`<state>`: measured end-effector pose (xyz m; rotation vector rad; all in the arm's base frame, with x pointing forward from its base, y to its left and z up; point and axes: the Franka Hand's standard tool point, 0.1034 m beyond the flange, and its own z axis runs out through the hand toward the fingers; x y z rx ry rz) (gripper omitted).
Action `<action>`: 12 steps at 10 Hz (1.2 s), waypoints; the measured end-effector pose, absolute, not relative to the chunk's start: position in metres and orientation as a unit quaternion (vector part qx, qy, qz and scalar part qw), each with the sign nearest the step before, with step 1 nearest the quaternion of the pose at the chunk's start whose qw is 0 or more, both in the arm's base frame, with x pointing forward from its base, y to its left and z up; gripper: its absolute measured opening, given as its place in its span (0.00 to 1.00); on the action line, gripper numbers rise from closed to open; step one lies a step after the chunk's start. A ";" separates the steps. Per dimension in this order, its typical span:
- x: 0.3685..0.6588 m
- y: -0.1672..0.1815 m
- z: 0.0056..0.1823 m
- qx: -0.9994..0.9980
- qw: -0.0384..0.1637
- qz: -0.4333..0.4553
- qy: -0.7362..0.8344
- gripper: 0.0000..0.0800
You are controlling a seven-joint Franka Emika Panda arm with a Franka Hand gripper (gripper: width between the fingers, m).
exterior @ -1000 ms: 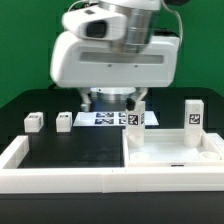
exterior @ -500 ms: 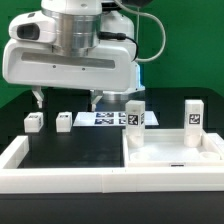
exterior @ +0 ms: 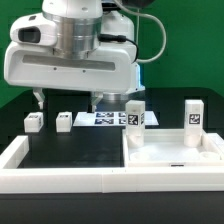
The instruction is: Assemble square table
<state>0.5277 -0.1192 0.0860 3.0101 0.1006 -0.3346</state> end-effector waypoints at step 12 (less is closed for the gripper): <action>0.424 -0.134 0.045 0.987 0.000 -0.159 -0.018 0.81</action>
Offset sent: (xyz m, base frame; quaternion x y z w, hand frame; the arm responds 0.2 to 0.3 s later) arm -0.0419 -0.0061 -0.0219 0.0950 -0.0466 0.0107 0.9943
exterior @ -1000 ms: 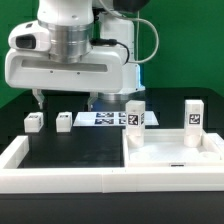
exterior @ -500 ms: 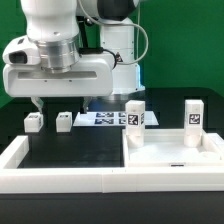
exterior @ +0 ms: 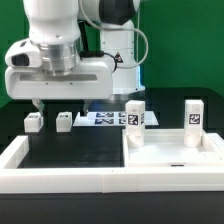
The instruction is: Assemble square table
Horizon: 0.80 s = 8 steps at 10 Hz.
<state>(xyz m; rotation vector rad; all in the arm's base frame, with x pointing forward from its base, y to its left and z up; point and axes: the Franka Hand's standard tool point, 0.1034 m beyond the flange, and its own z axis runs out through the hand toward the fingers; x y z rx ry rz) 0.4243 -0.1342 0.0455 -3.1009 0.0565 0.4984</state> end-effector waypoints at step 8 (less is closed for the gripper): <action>0.382 -0.133 0.034 -0.969 0.022 0.244 0.012 0.81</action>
Offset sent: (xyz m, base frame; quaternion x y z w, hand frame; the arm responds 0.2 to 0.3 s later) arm -0.0329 -0.0115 -0.0056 0.0057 0.0118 -0.0151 0.9998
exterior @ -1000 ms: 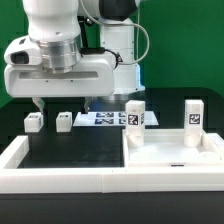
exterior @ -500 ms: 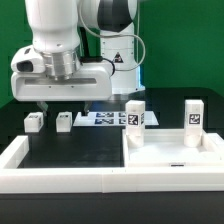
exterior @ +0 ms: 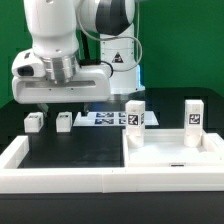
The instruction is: Assemble square table
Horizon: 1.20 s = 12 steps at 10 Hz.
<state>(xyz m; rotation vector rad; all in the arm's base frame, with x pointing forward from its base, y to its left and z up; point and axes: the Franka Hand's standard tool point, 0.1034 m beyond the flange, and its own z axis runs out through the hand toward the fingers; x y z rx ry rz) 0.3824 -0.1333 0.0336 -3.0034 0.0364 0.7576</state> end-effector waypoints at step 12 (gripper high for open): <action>0.372 -0.138 0.016 -0.935 0.010 0.354 -0.015 0.68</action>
Offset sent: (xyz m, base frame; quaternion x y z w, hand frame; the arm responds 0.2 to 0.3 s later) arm -0.0117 -0.0253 0.0021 -0.0632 -0.1142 -0.0101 0.9914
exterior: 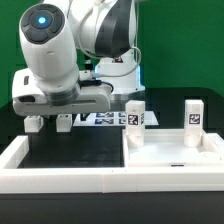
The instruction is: Assemble square table
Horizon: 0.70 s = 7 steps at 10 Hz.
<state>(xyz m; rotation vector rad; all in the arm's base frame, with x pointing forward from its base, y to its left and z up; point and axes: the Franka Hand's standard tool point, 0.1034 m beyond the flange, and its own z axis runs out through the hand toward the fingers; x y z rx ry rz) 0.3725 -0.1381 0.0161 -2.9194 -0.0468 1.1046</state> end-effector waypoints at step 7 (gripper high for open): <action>0.373 -0.138 0.016 -0.935 0.010 0.353 -0.016 0.36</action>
Offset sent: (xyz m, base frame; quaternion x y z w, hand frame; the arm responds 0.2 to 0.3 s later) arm 0.0026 -0.0001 -0.0004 0.0019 0.0161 -0.0111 0.9998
